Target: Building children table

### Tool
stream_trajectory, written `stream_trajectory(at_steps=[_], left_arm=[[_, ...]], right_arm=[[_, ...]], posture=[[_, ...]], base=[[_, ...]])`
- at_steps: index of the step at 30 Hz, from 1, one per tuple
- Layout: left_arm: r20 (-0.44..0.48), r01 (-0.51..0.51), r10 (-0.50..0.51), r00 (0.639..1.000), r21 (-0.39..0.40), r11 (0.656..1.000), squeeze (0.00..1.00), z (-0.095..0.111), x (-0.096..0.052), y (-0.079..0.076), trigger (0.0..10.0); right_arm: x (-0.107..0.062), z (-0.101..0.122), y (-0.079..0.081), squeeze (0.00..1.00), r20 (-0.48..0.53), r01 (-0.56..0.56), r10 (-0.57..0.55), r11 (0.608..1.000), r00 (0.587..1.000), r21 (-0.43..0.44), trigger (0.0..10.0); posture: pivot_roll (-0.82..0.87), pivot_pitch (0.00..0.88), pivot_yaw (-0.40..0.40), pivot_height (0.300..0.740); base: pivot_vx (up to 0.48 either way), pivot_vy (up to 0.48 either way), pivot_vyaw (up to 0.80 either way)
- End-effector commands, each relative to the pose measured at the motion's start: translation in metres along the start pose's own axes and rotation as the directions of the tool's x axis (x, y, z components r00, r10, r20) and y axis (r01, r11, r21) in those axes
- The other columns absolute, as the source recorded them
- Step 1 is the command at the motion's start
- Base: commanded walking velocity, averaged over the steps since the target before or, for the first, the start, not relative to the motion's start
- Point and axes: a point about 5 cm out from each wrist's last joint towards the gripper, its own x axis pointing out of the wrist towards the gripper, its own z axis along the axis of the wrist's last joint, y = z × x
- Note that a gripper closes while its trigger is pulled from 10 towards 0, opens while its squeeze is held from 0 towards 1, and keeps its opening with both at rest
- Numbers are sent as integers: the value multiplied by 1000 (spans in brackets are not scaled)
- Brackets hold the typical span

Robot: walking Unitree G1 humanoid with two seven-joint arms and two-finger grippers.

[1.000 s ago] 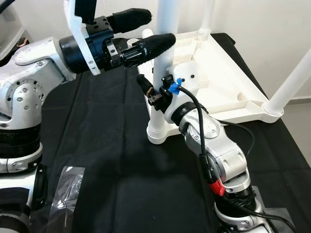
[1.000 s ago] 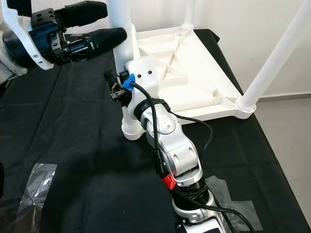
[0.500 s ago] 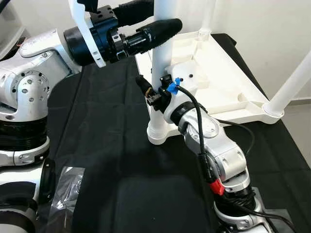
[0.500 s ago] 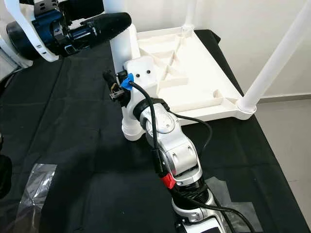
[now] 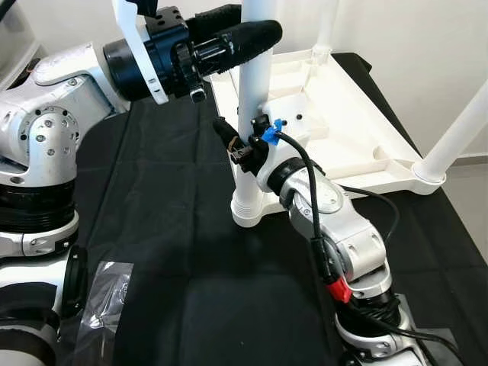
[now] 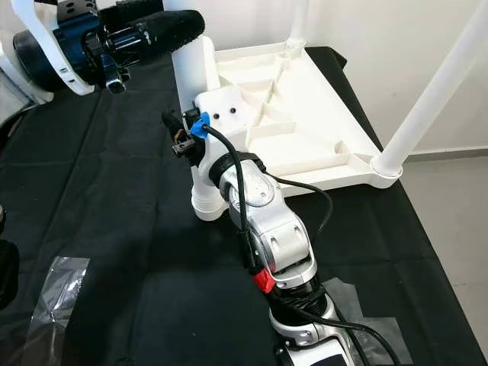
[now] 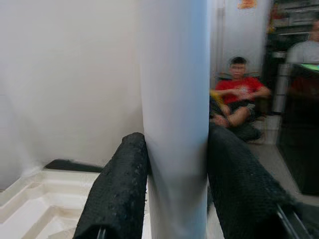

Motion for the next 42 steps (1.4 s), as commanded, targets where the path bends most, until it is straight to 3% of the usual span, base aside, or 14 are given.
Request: stream_trajectory(at_steps=[1,9,13,14,15,16,17,18,19,26,33,34,35,42], left_arm=[[-19,4,-4,1000,4,1000,0,-1,1,0,0],[-22,8,-8,1000,6,1000,0,-1,1,-1,0],[-21,14,-14,1000,8,1000,0,0,2,-3,0],[-20,17,-17,1000,9,1000,0,1,2,-3,0],[-19,19,-19,1000,9,1000,0,1,2,-4,0],[-19,22,-22,1000,9,1000,0,1,3,-4,0],[-19,22,-22,1000,9,1000,0,1,3,-4,0],[-20,24,-24,1000,10,1000,0,1,3,-5,0],[-20,24,-24,1000,10,1000,0,1,3,-5,0],[-27,39,-39,999,11,999,0,3,5,-8,0],[-33,47,-46,998,8,999,0,3,5,-9,0],[-35,50,-50,998,7,999,0,3,6,-9,0],[-36,53,-53,998,6,999,0,2,6,-9,0],[-40,65,-65,997,4,998,0,2,7,-10,0]], right_arm=[[0,-9,-2,1000,-34,-68,69,996,997,54,10000],[-5,17,-23,1000,88,-241,239,970,967,11,10000],[-12,36,-53,1000,109,-373,381,924,918,-84,10000],[-16,41,-57,341,94,-487,497,867,863,-109,10000],[-20,43,-57,0,81,-561,571,819,817,-119,10000],[-22,43,-57,0,58,-639,649,759,759,-122,10000],[-22,43,-57,0,58,-639,649,759,759,-122,10000],[-24,44,-57,0,37,-693,701,710,712,-125,10000],[-24,44,-57,0,37,-693,701,710,712,-125,10000],[-20,58,-76,0,9,-820,831,551,556,-153,10000],[-19,63,-82,0,-21,-857,868,486,497,-171,10000],[-19,65,-84,0,-30,-865,876,469,482,-178,2784],[-19,66,-87,0,-45,-876,886,447,461,-180,0],[-20,71,-94,0,-91,-904,911,382,403,-191,0]], posture=[[17,187,-11,740],[19,184,-13,740],[25,185,-14,740],[29,187,-12,740],[29,187,-12,740],[29,187,-12,740],[29,187,-12,740],[36,191,-9,740],[36,191,-9,740],[49,199,-5,740],[58,208,2,740],[59,210,2,740],[60,211,5,740],[63,213,7,740]], base=[[0,0,0],[0,0,0],[0,0,0],[0,0,0],[0,0,0],[0,0,0],[0,0,0],[0,0,0],[0,0,0],[0,0,0],[0,0,0],[0,0,0],[0,0,0],[0,0,0]])
